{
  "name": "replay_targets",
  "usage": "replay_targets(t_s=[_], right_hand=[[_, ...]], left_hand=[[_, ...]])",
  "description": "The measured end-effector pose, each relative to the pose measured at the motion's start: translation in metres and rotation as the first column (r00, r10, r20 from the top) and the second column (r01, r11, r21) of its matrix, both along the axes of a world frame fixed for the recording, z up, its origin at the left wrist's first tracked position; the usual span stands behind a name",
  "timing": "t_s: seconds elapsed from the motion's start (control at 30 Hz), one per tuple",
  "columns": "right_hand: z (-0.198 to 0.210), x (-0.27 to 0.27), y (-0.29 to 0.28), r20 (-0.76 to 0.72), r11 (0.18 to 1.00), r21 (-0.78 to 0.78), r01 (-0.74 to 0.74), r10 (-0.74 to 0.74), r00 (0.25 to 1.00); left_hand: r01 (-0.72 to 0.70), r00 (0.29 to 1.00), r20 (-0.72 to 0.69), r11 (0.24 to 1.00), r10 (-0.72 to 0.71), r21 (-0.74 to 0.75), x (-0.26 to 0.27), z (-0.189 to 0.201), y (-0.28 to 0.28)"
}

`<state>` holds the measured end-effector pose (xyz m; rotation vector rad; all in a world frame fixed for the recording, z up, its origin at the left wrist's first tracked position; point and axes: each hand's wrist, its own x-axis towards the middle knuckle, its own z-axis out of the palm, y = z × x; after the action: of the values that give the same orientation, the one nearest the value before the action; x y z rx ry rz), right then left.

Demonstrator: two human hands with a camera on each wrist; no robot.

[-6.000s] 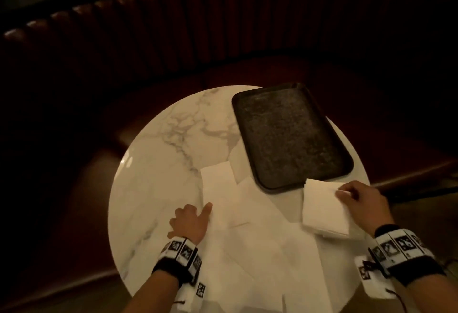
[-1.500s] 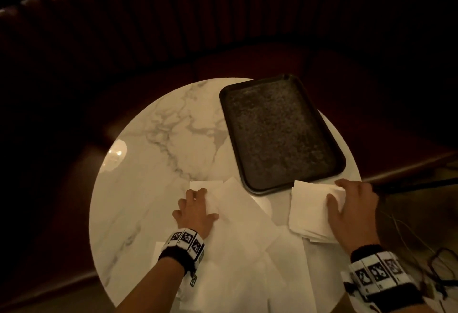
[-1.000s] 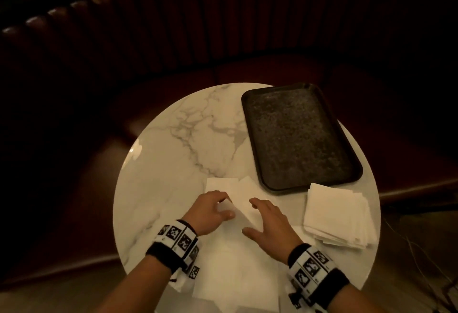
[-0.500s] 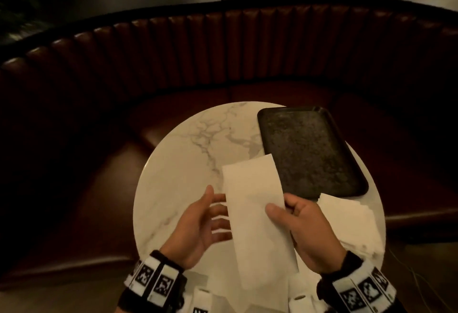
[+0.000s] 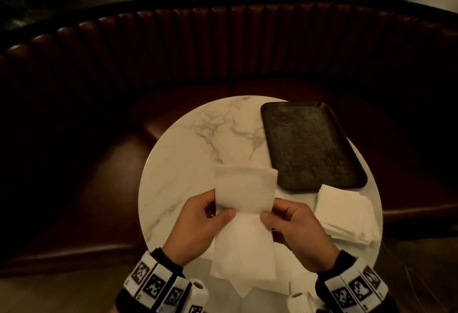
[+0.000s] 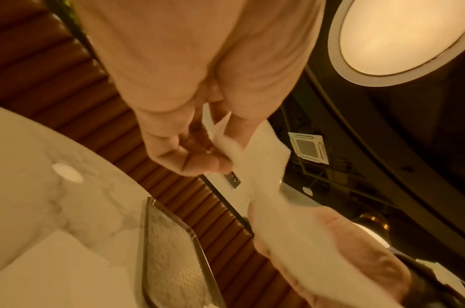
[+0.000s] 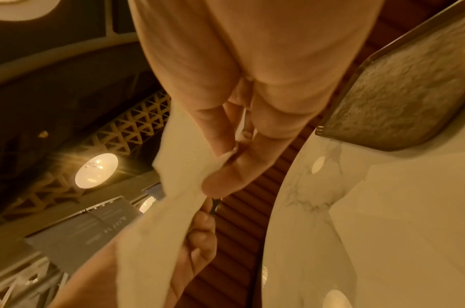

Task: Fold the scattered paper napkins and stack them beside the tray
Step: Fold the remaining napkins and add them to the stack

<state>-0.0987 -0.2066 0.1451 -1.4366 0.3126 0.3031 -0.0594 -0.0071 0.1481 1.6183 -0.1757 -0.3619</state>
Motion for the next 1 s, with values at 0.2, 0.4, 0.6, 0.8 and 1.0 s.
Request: replay_targets(t_s=[0.2, 0.4, 0.6, 0.8, 1.0], right_hand=[[0.022, 0.003, -0.006, 0.093, 0.996, 0.087, 0.03, -0.038, 0.995], [0.034, 0.003, -0.005, 0.091, 0.992, 0.121, 0.046, -0.057, 0.994], [0.036, 0.004, -0.006, 0.086, 0.993, 0.094, 0.069, -0.077, 0.993], [0.039, 0.005, -0.001, 0.053, 0.993, 0.104, 0.06, -0.065, 0.996], [0.035, 0.002, 0.001, 0.064, 0.994, 0.08, 0.079, -0.084, 0.994]], left_hand=[[0.036, 0.985, 0.167, 0.999, -0.03, -0.037, 0.009, 0.017, 0.011], [0.019, 0.995, 0.101, 0.996, -0.01, -0.091, 0.016, 0.022, 0.012], [-0.079, 0.962, -0.273, 0.95, -0.007, -0.302, 0.016, 0.03, 0.009], [-0.037, 0.959, -0.284, 0.986, -0.01, -0.16, 0.008, 0.03, -0.005], [0.036, 0.982, -0.183, 0.993, -0.057, -0.115, 0.005, 0.028, -0.006]])
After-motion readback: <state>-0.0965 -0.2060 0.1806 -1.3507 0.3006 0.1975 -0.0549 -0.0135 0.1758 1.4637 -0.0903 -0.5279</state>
